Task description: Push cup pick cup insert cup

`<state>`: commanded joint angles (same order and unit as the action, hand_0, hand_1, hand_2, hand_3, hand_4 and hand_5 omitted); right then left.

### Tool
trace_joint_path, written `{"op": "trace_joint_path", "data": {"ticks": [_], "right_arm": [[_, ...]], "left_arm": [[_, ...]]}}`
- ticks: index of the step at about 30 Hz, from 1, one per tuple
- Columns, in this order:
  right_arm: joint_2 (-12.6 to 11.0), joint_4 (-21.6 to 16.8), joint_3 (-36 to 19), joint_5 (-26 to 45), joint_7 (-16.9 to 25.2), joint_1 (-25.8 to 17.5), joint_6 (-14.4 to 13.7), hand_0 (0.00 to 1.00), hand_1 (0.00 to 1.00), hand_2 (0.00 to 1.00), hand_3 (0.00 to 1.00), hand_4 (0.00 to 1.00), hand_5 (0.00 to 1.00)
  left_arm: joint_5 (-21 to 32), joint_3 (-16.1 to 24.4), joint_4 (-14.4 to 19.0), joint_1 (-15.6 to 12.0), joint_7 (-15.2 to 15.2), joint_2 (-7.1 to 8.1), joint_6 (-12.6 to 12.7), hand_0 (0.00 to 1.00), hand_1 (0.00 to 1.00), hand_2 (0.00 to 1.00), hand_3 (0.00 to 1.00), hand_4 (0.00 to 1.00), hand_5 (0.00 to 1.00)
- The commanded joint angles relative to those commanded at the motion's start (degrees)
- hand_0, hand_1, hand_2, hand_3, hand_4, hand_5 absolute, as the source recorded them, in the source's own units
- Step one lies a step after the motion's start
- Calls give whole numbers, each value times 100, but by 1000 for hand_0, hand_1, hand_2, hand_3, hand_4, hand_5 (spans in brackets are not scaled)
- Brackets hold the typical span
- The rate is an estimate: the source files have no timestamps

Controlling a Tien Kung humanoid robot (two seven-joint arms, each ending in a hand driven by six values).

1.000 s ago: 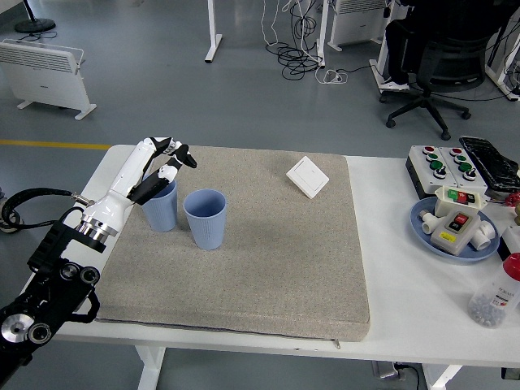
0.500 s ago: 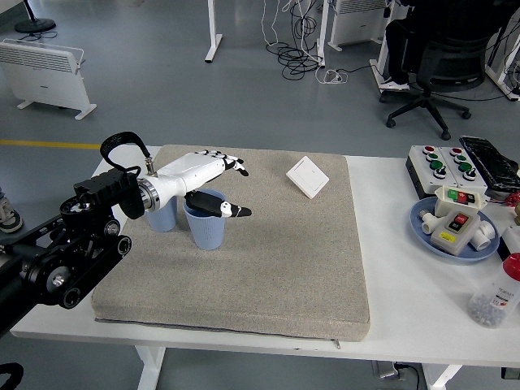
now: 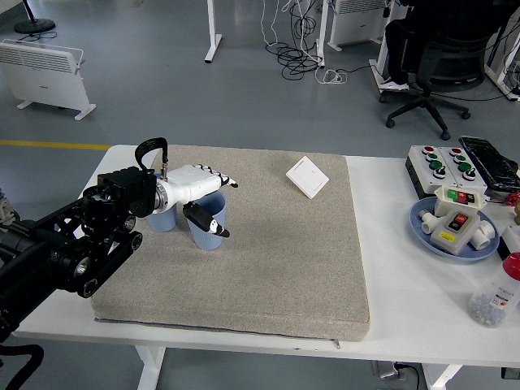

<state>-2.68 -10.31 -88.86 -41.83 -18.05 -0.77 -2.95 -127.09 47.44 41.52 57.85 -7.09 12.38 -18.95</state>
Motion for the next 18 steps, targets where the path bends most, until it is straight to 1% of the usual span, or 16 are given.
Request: {"op": "trace_joint_path", "data": {"ticks": [3, 4, 5, 7, 10, 11, 13, 15, 16, 17, 18], "right_arm": [[-5, 0, 19, 3, 1, 7, -2, 723, 675, 766, 656, 238, 438], [-6, 0, 21, 4, 1, 7, -2, 723, 675, 766, 656, 238, 438], [-5, 0, 22, 1, 2, 5, -4, 723, 675, 765, 654, 237, 436], [-4, 0, 18, -5, 6, 5, -5, 723, 675, 765, 654, 237, 436], [-5, 0, 25, -4, 10, 5, -8, 723, 675, 765, 654, 237, 436], [-5, 0, 29, -6, 10, 5, -9, 723, 673, 762, 652, 237, 434], [-5, 0, 39, -10, 11, 4, -11, 723, 673, 762, 652, 237, 434], [-5, 0, 44, -19, 12, 7, -17, 723, 673, 762, 652, 237, 434], [-5, 0, 45, -21, 13, 7, -18, 723, 673, 762, 652, 237, 434], [-6, 0, 46, -21, 13, 6, -20, 723, 672, 760, 650, 237, 433], [-6, 0, 47, -21, 14, 6, -21, 723, 672, 760, 650, 237, 433]], "left_arm": [[-154, 57, -121, 35, 55, -16, -186, 941, 971, 998, 969, 998, 517], [-167, 60, -127, 37, 59, -16, -205, 941, 971, 998, 969, 998, 517], [-207, 62, -103, 27, 58, -5, -290, 860, 927, 998, 957, 903, 256], [-263, 38, -70, 13, 68, 12, -390, 860, 927, 998, 957, 903, 256], [-273, -25, -38, -8, 54, 30, -393, 860, 927, 998, 957, 903, 256], [-271, -33, -35, -14, 43, 29, -376, 684, 833, 961, 926, 717, 43], [-263, -41, -36, -28, -8, 19, -298, 684, 833, 961, 926, 717, 43], [-271, -49, -35, -40, -126, 11, -134, 684, 833, 961, 926, 717, 43], [-275, -52, -32, -43, -151, 10, -98, 684, 833, 961, 926, 717, 43], [-288, -59, -28, -43, -185, 10, -43, 533, 726, 856, 845, 511, 2], [-291, -64, -25, -43, -209, 11, -1, 533, 726, 856, 845, 511, 2]]}}
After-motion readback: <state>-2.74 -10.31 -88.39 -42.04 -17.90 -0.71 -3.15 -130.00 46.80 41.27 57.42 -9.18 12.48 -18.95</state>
